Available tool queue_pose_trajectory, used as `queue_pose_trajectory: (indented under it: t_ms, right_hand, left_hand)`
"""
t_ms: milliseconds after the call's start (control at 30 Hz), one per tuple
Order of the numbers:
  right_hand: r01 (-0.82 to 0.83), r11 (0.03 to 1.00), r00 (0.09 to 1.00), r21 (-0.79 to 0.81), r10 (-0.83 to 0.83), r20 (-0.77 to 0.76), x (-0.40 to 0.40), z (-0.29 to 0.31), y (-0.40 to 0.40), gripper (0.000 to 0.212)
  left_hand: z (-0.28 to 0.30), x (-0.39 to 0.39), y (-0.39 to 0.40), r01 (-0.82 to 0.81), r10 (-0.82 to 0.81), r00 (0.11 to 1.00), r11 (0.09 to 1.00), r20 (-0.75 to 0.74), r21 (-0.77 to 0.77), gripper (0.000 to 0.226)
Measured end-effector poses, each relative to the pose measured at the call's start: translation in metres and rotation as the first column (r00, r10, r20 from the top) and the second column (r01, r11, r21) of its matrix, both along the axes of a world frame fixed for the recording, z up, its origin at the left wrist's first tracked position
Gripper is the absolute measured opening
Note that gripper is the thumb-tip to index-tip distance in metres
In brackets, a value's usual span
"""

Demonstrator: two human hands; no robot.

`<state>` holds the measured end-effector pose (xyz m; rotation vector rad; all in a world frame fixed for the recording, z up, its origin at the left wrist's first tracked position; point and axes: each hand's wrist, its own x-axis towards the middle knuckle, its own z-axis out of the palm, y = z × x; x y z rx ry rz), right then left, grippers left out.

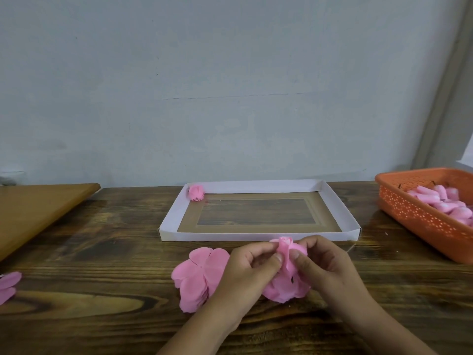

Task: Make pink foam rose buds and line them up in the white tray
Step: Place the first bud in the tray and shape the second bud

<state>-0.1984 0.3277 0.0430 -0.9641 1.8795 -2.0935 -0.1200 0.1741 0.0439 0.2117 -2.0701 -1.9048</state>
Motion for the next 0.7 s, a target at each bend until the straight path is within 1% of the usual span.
queue_pose_trajectory:
  t_ms: [133,167,233,300,400,500,567,633,700]
  right_hand:
    - [0.02,1.0,1.0,-0.002,-0.02,0.01,0.0004,-0.0019,-0.0003,0.003]
    - [0.029,1.0,0.999,-0.002,-0.029,0.018,0.0,-0.0027,-0.0004,0.004]
    - [0.048,0.999,0.998,0.006,-0.048,0.044,-0.0001,-0.0048,-0.0006,0.016]
    - [0.056,0.998,0.997,0.021,-0.057,0.057,0.0011,-0.0043,-0.0007,0.023]
    - [0.047,0.998,0.997,0.034,-0.049,0.058,0.002,-0.0028,-0.0003,0.024]
    - [0.035,0.999,0.997,0.007,-0.036,0.065,0.002,-0.0021,-0.0007,0.029]
    - [0.033,0.999,0.998,-0.003,-0.033,0.06,0.0018,-0.0032,-0.0014,0.037]
    - [0.032,0.999,0.998,-0.007,-0.031,0.056,0.0016,-0.0051,-0.0018,0.041]
    - [0.018,1.0,0.999,-0.006,-0.018,0.048,0.0014,-0.0065,-0.0021,0.038]
  left_hand:
    - [-0.0004,0.0002,0.0025,-0.046,0.045,0.999,0.995,-0.019,-0.092,0.029]
    - [-0.0002,0.0004,0.0026,-0.057,0.055,0.998,0.993,-0.027,-0.1,0.029]
    - [-0.0007,0.0007,0.0027,-0.07,0.066,0.997,0.992,-0.044,-0.105,0.028]
    - [-0.0016,0.0008,0.0027,-0.07,0.065,0.996,0.993,-0.058,-0.1,0.027]
    - [-0.002,0.0002,0.0021,-0.054,0.047,0.996,0.994,-0.076,-0.092,0.024]
    - [-0.0028,-0.0006,0.0021,-0.039,0.036,0.994,0.999,-0.106,-0.03,0.026]
    - [-0.004,-0.001,0.0019,-0.057,0.059,0.991,0.998,-0.124,0.02,0.035]
    - [-0.0053,-0.0012,0.0018,-0.082,0.085,0.987,0.996,-0.134,0.026,0.032]
    - [-0.0059,-0.0012,0.0026,-0.098,0.1,0.985,0.995,-0.141,0.024,0.028]
